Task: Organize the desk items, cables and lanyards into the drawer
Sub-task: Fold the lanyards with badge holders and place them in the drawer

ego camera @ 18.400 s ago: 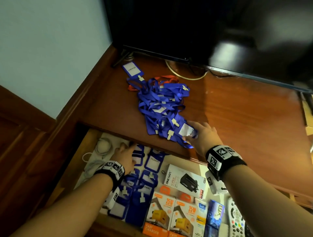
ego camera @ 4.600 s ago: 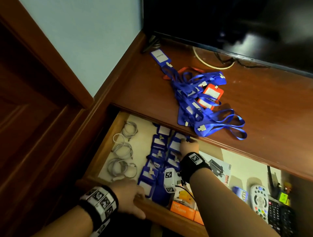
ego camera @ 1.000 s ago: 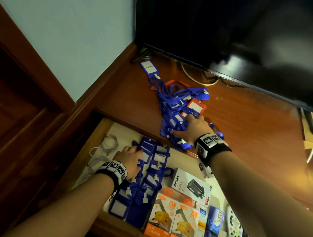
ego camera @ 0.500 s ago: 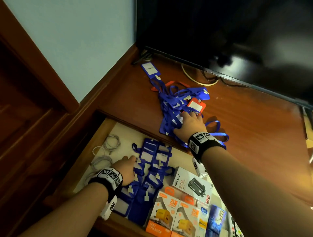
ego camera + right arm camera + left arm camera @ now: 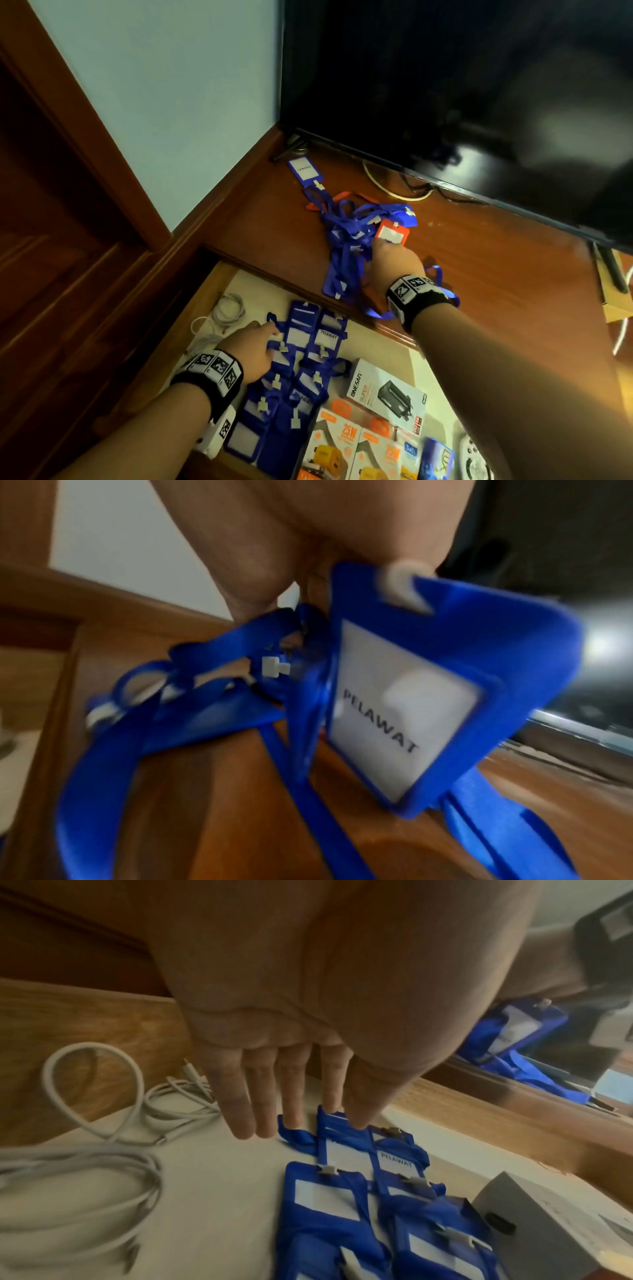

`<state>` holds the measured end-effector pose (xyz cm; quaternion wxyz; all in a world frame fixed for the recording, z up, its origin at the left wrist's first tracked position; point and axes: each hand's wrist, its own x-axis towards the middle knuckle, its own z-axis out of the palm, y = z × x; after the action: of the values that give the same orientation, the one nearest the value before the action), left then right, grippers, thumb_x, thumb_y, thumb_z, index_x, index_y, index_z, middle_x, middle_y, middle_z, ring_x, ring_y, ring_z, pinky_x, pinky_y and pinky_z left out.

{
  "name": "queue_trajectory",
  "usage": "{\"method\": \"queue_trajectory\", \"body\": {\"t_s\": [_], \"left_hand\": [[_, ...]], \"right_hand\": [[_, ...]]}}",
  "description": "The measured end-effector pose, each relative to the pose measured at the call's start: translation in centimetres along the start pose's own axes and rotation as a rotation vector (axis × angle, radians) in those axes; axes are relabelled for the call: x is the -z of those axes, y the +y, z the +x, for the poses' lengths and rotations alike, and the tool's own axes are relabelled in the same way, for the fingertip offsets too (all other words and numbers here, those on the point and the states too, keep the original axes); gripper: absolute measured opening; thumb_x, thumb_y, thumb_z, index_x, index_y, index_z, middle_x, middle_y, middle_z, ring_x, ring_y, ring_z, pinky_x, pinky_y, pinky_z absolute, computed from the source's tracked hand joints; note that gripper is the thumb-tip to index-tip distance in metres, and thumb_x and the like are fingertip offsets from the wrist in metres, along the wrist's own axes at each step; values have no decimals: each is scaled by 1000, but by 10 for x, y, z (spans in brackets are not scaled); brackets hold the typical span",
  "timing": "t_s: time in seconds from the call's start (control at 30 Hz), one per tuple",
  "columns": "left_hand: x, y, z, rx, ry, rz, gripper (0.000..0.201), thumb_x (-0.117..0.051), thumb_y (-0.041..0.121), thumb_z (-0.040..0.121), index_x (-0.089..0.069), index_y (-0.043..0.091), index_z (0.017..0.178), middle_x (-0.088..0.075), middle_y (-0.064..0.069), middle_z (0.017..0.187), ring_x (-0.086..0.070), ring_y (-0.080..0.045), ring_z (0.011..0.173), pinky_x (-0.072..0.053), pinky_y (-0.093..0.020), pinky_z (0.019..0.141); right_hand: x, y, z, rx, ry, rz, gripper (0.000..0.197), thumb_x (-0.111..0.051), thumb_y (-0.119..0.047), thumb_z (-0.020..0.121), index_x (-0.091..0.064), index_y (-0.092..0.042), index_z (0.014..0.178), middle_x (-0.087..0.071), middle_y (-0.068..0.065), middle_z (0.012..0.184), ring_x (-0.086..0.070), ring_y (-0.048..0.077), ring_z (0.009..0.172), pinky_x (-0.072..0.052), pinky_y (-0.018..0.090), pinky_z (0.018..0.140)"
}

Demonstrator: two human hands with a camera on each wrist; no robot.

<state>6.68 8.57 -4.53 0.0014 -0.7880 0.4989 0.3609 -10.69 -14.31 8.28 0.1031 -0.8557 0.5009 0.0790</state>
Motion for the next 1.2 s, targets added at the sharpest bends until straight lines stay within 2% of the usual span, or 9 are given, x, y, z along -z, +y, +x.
{"method": "queue_trajectory", "body": {"t_s": [0.23,0.5,0.57,0.73,0.87,0.93,1.0,1.1,1.2], "left_hand": [[-4,23,28,-106,-138,297,61,-42,59,101,-25,48,158,-15,3,171,-20,-33,153,-35,-50,118],[-2,21,50,-157,-155,481,64,-36,68,95,-37,41,153,-20,6,170,-23,-30,152,-39,-52,114],[0,20,47,-144,-168,478,66,-35,68,96,-35,40,156,-16,5,172,-18,-29,155,-36,-52,117],[9,30,26,-103,-178,462,66,-36,64,99,-32,34,158,-17,-1,171,-16,-28,156,-31,-51,118],[39,69,-7,-101,-105,392,44,-43,63,98,-61,28,119,-66,-2,124,-61,-24,114,-51,-37,93],[68,102,-33,-176,65,285,42,-48,63,98,-59,26,85,-65,5,82,-63,-18,80,-52,-33,74],[103,137,-54,-251,295,97,42,-54,64,95,-56,26,77,-60,6,69,-59,-11,68,-53,-32,68],[149,184,-58,-427,479,-155,33,-66,60,91,-57,40,116,-65,12,98,-62,-7,90,-54,-34,82],[183,220,-32,-528,475,-148,91,-74,60,84,-21,48,157,-50,-2,143,-50,-25,131,-44,-44,111]], "right_hand": [[54,27,-16,-205,269,500,30,-66,-24,87,-65,-16,116,-73,11,102,-67,35,98,-45,31,74],[78,75,-52,-235,466,819,14,-66,-17,91,-75,-20,102,-74,0,88,-68,19,81,-47,19,63],[80,83,-60,-234,465,870,10,-72,-29,93,-76,-21,95,-75,-3,84,-68,15,76,-48,21,61],[78,89,-80,-308,363,1052,53,-78,-69,72,-80,-18,87,-76,-4,78,-63,12,66,-52,30,61],[81,91,-94,-256,211,1253,62,-92,-47,58,-76,-12,106,-80,7,90,-76,22,77,-62,36,72],[86,92,-98,-206,177,1242,50,-94,-28,65,-74,-13,108,-80,8,93,-77,26,83,-64,39,77],[93,93,-98,-150,239,1140,33,-91,-20,75,-74,-14,102,-80,5,89,-76,20,77,-61,34,69],[116,89,-94,-49,414,932,18,-85,-25,82,-71,-18,91,-77,0,81,-71,15,70,-56,33,65],[153,82,-99,79,594,801,14,-79,-27,88,-66,-23,89,-71,-6,76,-65,4,67,-51,26,65]]}}
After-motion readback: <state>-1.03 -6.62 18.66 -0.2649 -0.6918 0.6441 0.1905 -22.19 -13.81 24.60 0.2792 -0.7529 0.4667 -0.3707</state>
